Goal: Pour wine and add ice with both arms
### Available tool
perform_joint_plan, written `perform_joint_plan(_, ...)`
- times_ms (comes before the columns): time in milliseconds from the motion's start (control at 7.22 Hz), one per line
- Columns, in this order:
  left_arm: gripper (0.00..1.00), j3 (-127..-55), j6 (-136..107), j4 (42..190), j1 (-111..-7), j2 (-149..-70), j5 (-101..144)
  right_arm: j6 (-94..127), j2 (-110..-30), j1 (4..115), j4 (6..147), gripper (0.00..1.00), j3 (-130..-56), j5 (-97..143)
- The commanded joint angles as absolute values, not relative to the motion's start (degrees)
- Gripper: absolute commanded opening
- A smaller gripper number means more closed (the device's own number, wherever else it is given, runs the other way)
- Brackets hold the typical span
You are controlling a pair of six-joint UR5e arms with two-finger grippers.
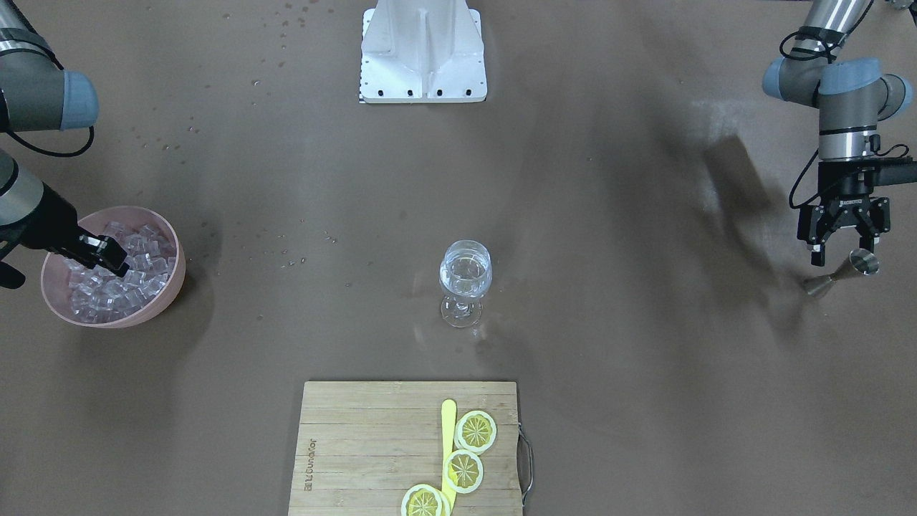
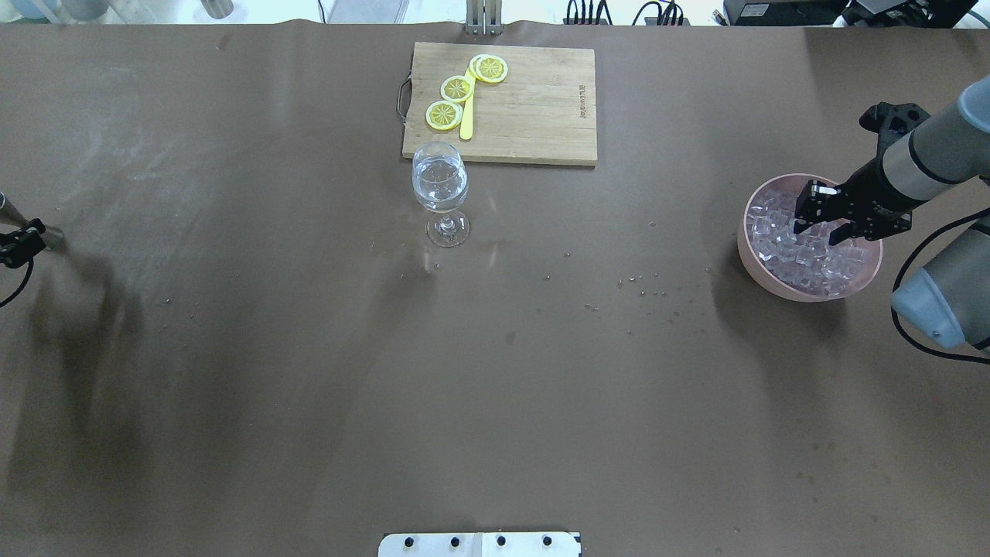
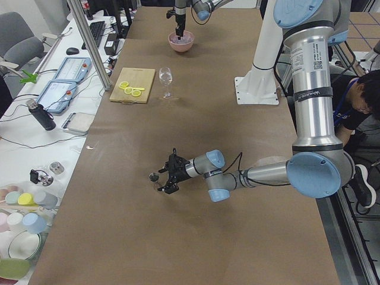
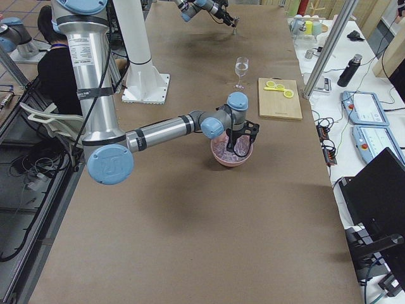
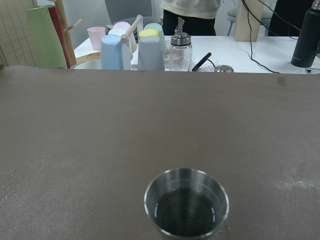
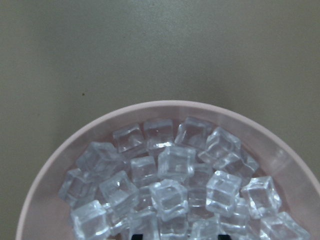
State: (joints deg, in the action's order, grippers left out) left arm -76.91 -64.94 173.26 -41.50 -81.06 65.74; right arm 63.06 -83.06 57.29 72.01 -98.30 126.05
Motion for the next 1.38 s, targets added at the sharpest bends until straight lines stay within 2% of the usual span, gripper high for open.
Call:
perform_joint_plan(0, 0.97, -75.2, -66.7, 173.3, -39.5, -82.1, 62.9, 63.1, -86.6, 56.5, 66.8, 0.59, -98.4, 125.0)
perform_joint_plan(277, 0.97, -74.5, -66.9, 174.3, -39.5, -81.6, 62.8, 63.2, -86.7, 56.3, 66.4, 0.49, -98.2, 125.0)
perform_joint_plan(554, 0.97, -73.5, -66.8, 174.3, -39.3, -82.3, 61.8, 63.2, -86.0, 55.6, 66.4, 0.47, -97.9, 124.8)
perform_joint_plan(1246, 0.93, -72.9, -66.7, 174.2, -39.0, -82.8, 61.7, 63.3, -83.8, 55.0, 66.4, 0.52, -96.5, 124.4)
